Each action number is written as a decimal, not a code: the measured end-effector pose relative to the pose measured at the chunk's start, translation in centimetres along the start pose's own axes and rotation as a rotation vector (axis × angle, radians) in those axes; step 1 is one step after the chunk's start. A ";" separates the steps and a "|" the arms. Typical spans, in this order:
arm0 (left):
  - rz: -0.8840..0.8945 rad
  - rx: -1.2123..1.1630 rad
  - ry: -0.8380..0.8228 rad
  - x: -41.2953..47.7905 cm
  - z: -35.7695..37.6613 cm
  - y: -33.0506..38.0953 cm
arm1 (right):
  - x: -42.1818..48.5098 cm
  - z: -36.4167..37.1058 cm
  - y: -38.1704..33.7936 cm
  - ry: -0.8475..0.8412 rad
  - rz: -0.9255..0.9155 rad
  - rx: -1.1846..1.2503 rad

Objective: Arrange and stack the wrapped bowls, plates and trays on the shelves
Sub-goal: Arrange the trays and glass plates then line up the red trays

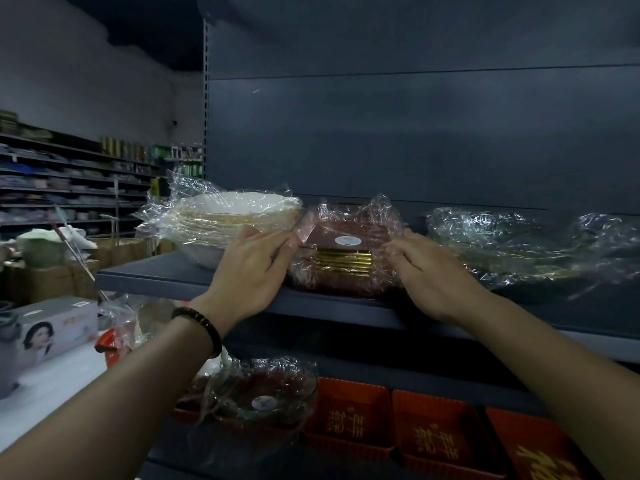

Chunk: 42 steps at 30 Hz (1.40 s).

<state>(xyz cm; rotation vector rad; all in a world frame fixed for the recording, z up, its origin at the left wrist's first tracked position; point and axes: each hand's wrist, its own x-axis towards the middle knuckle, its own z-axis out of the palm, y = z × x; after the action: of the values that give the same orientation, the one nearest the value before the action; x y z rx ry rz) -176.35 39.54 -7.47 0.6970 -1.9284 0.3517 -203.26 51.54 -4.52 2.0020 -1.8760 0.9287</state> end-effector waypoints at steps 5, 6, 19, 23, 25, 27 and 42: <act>-0.364 -0.450 -0.070 -1.3 -2.7 -0.8 | -0.9 0.1 -1.3 0.142 0.065 0.010; -0.409 -0.531 -0.025 -2.4 -3.8 -1.0 | -1.7 0.3 -1.6 0.266 0.037 0.019; -1.008 -0.288 0.079 -25.3 -4.3 -9.0 | -6.3 19.3 -13.0 -0.106 -0.164 0.273; -1.115 -0.296 0.017 -27.4 -3.0 -11.0 | -4.5 26.5 -15.4 -0.295 -0.036 0.297; -1.128 -0.320 0.043 -27.4 -2.4 -11.8 | -3.3 29.7 -16.5 -0.340 -0.004 0.298; -1.126 -0.334 0.031 -27.2 -1.7 -12.7 | -1.9 32.6 -17.7 -0.376 0.029 0.269; -1.108 -0.314 -0.092 -28.9 -1.1 -17.0 | 4.2 43.3 -20.5 -0.346 0.142 0.068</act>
<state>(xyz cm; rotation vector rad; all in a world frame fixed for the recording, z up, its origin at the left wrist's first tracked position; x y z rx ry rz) -155.95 35.76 -33.82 1.4267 -1.3539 -0.6607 -171.63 26.07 -30.33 2.2094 -2.2192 0.7228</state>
